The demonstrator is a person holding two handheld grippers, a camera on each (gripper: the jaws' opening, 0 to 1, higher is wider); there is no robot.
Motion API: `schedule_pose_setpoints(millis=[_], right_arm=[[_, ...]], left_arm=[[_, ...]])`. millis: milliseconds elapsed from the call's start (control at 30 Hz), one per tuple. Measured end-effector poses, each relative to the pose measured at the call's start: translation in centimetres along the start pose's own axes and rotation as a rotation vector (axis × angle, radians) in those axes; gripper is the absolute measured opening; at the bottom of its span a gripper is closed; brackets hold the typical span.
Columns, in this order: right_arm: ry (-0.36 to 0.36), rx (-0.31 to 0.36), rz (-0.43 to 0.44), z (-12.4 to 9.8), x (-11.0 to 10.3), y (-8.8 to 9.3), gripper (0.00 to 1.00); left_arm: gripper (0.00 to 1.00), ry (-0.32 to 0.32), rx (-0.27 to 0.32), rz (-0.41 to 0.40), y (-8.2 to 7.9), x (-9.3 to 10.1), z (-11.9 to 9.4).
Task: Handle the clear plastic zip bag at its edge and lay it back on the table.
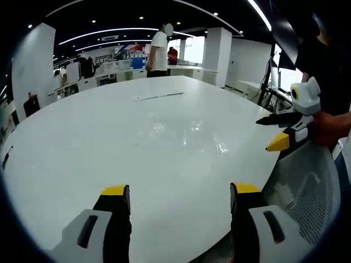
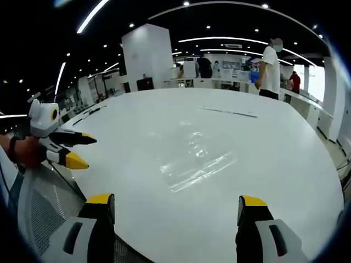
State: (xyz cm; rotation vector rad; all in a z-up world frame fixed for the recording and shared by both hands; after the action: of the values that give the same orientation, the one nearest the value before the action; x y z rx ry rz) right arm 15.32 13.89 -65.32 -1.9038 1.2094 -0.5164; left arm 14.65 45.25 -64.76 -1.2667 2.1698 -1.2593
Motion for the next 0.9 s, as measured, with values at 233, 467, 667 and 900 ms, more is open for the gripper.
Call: schedule_pose_setpoints(millis=[233,467,667,900], right_arm=[[0.002,0.0,0.004,-0.12,-0.07,-0.12,0.93],[0.001,-0.003,0.007,-0.08,-0.07,-0.04,0.93],[0.001,-0.004,0.005,-0.13,-0.09,-0.06,0.93],[-0.001,-0.007,0.006,-0.16,-0.19,-0.11,0.93]], left_arm=[[0.73,0.002,-0.002,0.0,0.03,-0.06,0.07],[0.73,0.006,-0.005,0.001,0.09,-0.08,0.11],[0.73,0.006,-0.005,0.0,0.13,-0.11,0.11],[0.73,0.009,-0.007,0.0,0.18,-0.11,0.16]])
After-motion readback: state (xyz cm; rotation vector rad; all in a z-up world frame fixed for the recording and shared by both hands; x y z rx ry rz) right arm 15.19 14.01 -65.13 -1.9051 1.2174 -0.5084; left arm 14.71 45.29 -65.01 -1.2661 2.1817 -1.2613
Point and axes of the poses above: the point that each gripper's makers call its tool centre point, and the gripper's own axes: z roughly forward along the fingers, x roughly to its right, y roughly out of its underside, the point moved 10 cm from there along -z, roughly backward along the fingers, and after that the axes turned 4 degrees about y, right-handed, at the moved point
